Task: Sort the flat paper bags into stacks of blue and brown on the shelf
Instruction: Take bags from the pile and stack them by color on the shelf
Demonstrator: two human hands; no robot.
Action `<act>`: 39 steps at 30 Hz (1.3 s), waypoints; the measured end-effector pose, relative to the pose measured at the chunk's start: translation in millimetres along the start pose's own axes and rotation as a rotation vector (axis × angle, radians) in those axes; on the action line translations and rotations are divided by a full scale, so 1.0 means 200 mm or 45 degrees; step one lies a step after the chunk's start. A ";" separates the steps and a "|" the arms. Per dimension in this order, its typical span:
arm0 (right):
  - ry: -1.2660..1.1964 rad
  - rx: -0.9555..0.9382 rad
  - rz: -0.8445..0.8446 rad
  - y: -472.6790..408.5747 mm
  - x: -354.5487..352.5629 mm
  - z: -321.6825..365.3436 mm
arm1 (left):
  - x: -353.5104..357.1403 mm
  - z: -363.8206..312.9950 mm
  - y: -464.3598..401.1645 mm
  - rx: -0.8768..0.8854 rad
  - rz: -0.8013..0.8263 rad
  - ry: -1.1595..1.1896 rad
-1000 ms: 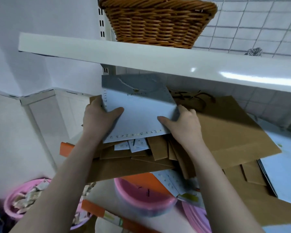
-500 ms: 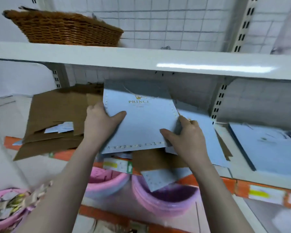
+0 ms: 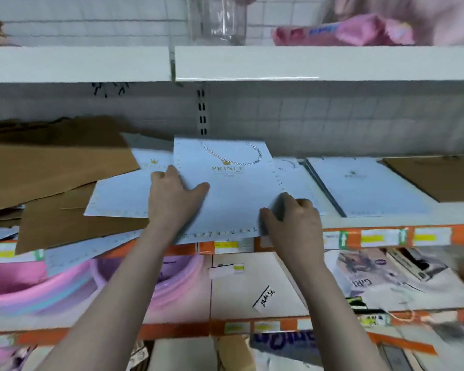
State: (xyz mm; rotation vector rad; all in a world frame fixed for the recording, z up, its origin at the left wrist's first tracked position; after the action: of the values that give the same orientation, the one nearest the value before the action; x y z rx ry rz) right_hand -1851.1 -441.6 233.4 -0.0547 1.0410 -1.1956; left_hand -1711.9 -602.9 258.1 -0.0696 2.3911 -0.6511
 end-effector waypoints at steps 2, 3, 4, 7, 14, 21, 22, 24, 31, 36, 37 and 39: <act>0.037 0.041 -0.016 -0.03 -0.04 -0.10 | 0.09 -0.08 0.03 0.028 0.037 0.031; 0.055 0.068 -0.021 -0.05 -0.06 -0.15 | 0.14 -0.12 0.04 0.048 0.045 0.047; 0.070 0.088 -0.022 -0.07 -0.07 -0.19 | 0.19 -0.16 0.04 0.070 0.049 0.062; 0.135 0.148 -0.014 -0.14 -0.06 -0.31 | 0.35 -0.24 0.04 0.125 0.079 0.104; 0.229 0.150 0.067 -0.35 0.09 -0.48 | 0.68 -0.26 -0.04 0.119 0.116 0.115; 0.222 0.145 0.194 -0.47 0.26 -0.55 | 0.84 -0.21 -0.14 0.122 0.124 -0.085; 0.219 0.131 0.213 -0.48 0.27 -0.56 | 0.86 -0.20 -0.14 0.118 0.132 -0.102; 0.205 0.087 0.246 -0.50 0.30 -0.56 | 0.89 -0.18 -0.14 0.122 0.130 -0.127; 0.195 -0.048 0.317 -0.52 0.35 -0.59 | 0.89 -0.13 -0.09 0.027 0.137 -0.219; 0.193 -0.116 0.345 -0.54 0.36 -0.60 | 0.92 -0.14 -0.04 0.030 0.174 -0.295; 0.208 -0.128 0.352 -0.54 0.37 -0.60 | 0.93 -0.15 -0.04 0.033 0.191 -0.298; 0.256 -0.154 0.372 -0.54 0.37 -0.60 | 0.94 -0.15 -0.02 0.031 0.222 -0.300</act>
State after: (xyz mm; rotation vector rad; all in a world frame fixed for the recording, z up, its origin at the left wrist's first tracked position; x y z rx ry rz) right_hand -2012.6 -488.7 177.6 0.1223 1.2499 -0.8847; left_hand -1879.5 -633.0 170.5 0.0683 2.1339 -0.5573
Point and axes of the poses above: each hand's wrist, its own y-axis away from the middle knuckle, its own x-axis out of the palm, z = x × y, the point moved 5 cm from there along -y, towards the middle knuckle, and after that the axes turned 11 degrees about -z, right-handed, at the moved point
